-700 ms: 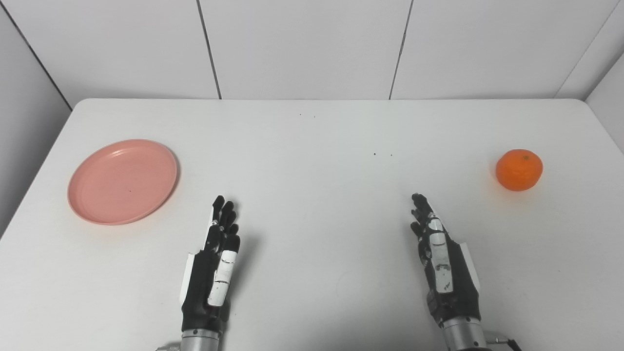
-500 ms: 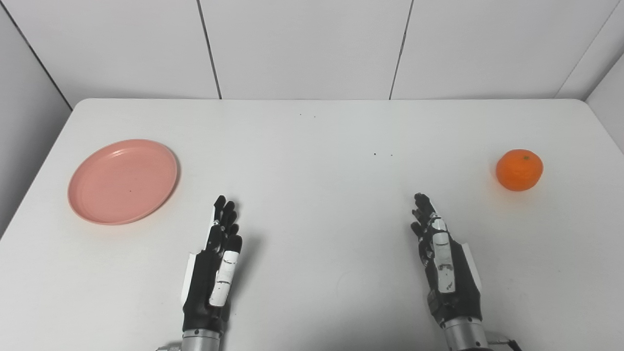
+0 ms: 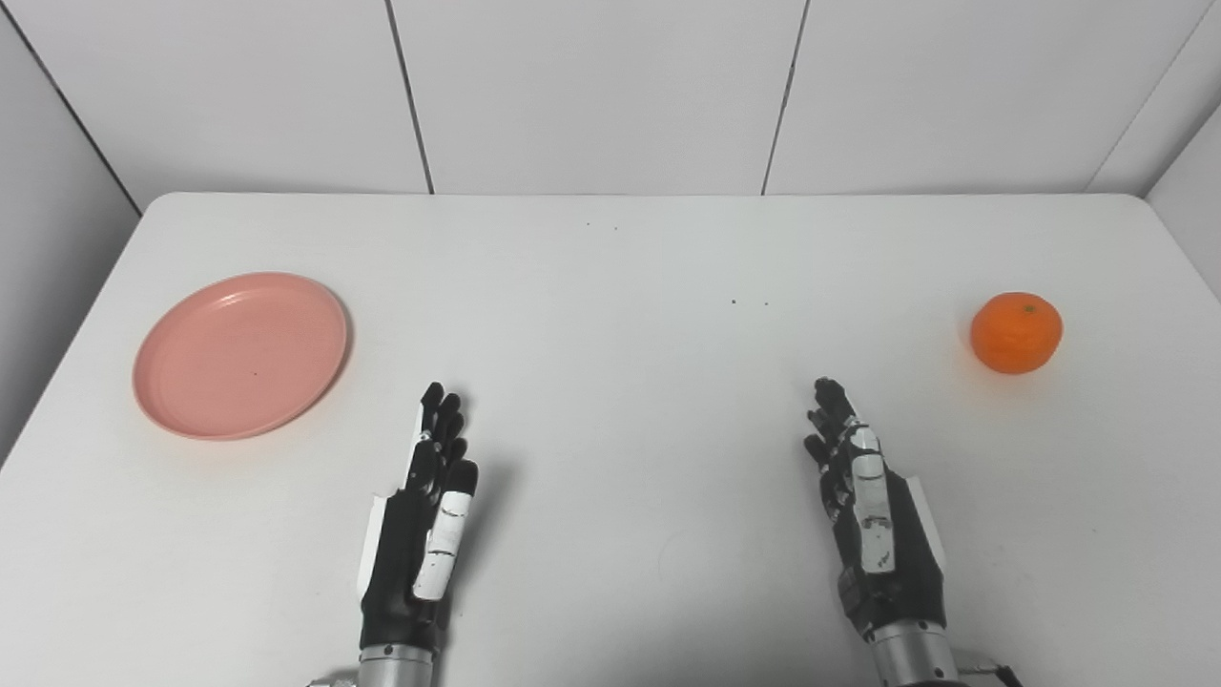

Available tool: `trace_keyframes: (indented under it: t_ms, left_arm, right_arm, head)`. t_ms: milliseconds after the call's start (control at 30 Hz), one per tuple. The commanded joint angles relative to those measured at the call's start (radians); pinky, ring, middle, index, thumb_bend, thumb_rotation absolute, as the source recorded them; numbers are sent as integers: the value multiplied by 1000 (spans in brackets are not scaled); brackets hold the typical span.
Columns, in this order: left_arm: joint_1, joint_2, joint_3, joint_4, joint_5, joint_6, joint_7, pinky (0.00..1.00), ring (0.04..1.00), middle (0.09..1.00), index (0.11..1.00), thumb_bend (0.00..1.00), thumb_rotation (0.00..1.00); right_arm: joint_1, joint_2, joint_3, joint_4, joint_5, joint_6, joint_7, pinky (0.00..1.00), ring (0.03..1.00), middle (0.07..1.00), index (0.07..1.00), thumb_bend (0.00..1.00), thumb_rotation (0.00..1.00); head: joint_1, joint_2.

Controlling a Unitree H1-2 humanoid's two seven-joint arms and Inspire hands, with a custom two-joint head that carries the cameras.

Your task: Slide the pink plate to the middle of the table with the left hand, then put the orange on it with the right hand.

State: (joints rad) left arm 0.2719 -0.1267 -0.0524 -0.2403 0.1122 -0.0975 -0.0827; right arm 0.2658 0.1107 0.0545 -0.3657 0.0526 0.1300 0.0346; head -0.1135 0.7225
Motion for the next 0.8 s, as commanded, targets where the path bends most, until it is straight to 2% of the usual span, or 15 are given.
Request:
trace_keyframes:
  t_ms: [0,233,367,500,533,567,700,767]
  left_arm:
    - [131,47,6,48,-5,14,6,1000,1000,1000,1000,756,884]
    - [131,45,4,52,-2,14,7,1000,1000,1000,1000,734,881]
    - [130,37,-1,71,13,-6,18,1000,1000,1000,1000,732,891]
    - [132,22,-11,92,46,-22,40,1000,1000,1000,1000,760,904]
    - [131,20,-16,103,57,-29,47,1000,1000,1000,1000,767,908]
    - [130,19,-20,110,64,-34,54,999,1000,1000,1000,771,910]
    - [119,16,-36,156,93,-65,82,985,1000,1000,1000,775,906]
    - [114,13,-40,172,101,-74,94,975,1000,1000,1000,778,895]
  right_arm:
    - [118,-33,10,-13,-5,46,10,1000,1000,975,921,800,1000]
    - [118,-34,8,-16,-7,42,10,1000,998,970,914,803,1000]
    - [116,-42,0,2,5,25,18,1000,999,972,917,798,1000]
    - [117,-59,-12,21,20,5,30,1000,1000,982,927,790,1000]
    - [116,-62,-19,32,26,-3,34,1000,1000,984,931,792,1000]
    - [116,-64,-24,40,29,-9,38,1000,1000,985,934,797,1000]
    - [108,-72,-46,85,43,-39,60,1000,1000,987,938,807,1000]
    - [104,-75,-56,105,51,-61,72,1000,1000,989,944,799,1000]
  head:
    - [1,1]
    - [6,-8]
    - [47,-36]
    - [95,-67]
    - [126,-96]
    - [126,-96]
    - [180,-156]
    - [195,-171]
